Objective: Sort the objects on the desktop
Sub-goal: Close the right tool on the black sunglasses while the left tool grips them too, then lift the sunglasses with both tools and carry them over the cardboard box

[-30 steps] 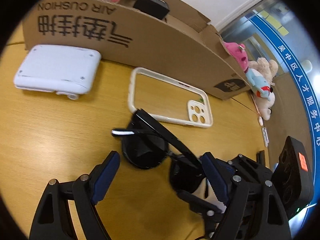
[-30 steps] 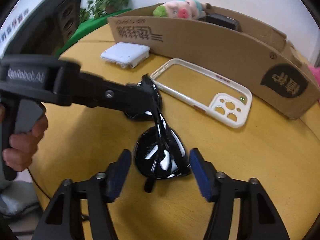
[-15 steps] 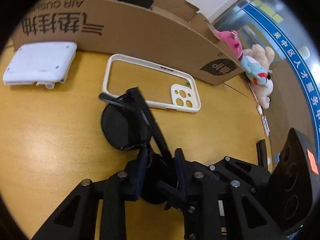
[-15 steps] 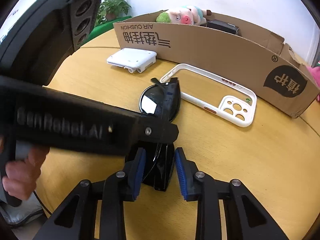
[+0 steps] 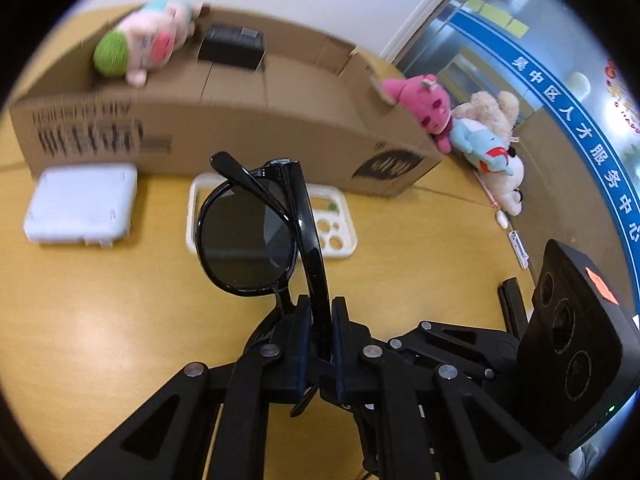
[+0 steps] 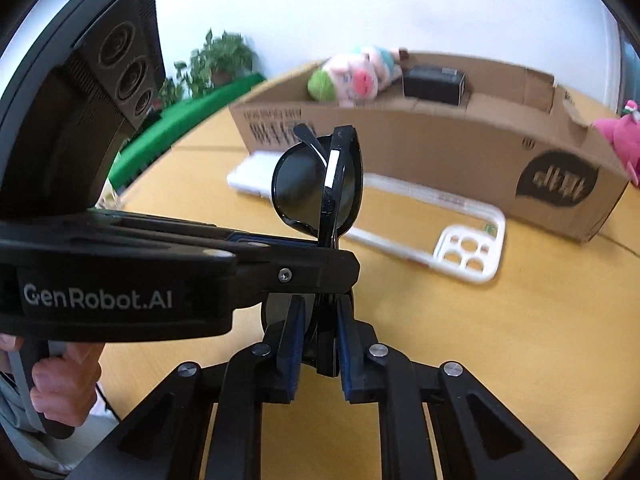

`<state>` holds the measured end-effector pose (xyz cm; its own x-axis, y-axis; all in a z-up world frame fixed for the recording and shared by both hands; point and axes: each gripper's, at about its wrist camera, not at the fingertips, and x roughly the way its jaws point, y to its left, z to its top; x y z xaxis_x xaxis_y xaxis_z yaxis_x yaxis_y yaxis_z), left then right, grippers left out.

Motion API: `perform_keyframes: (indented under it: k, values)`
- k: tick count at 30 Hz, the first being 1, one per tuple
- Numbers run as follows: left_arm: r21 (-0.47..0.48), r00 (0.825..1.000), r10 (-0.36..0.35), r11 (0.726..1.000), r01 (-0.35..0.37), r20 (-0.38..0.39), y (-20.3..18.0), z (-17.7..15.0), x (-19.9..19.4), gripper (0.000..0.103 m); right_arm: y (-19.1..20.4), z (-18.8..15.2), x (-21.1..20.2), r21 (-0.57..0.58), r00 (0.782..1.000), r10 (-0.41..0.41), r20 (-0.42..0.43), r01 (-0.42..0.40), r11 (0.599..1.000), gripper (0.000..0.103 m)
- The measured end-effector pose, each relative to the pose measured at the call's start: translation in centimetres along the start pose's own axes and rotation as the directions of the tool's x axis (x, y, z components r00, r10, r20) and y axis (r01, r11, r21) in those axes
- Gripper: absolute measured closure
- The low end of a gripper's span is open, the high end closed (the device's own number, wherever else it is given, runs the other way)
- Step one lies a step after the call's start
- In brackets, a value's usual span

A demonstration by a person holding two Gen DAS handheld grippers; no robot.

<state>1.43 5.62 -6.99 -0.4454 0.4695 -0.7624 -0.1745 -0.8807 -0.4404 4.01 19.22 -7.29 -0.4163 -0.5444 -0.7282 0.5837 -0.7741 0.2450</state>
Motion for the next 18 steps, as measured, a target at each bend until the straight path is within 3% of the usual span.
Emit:
perform_keyframes:
  k: [9,18]
  values:
    - [0.149,0.994,-0.009,0.989,-0.007,0.108,-3.8,5.5,-3.9,0.094,0.2,4.6,-4.6,0.005,0.988,-0.021,0.155,0.02,1.0,0.09]
    - [0.334,0.973,-0.043,0.942,-0.036,0.226,-8.8,13.4,-6.8,0.095,-2.3,12.6,-9.3,-0.006,0.942,-0.069,0.328,0.076,0.997,0.09]
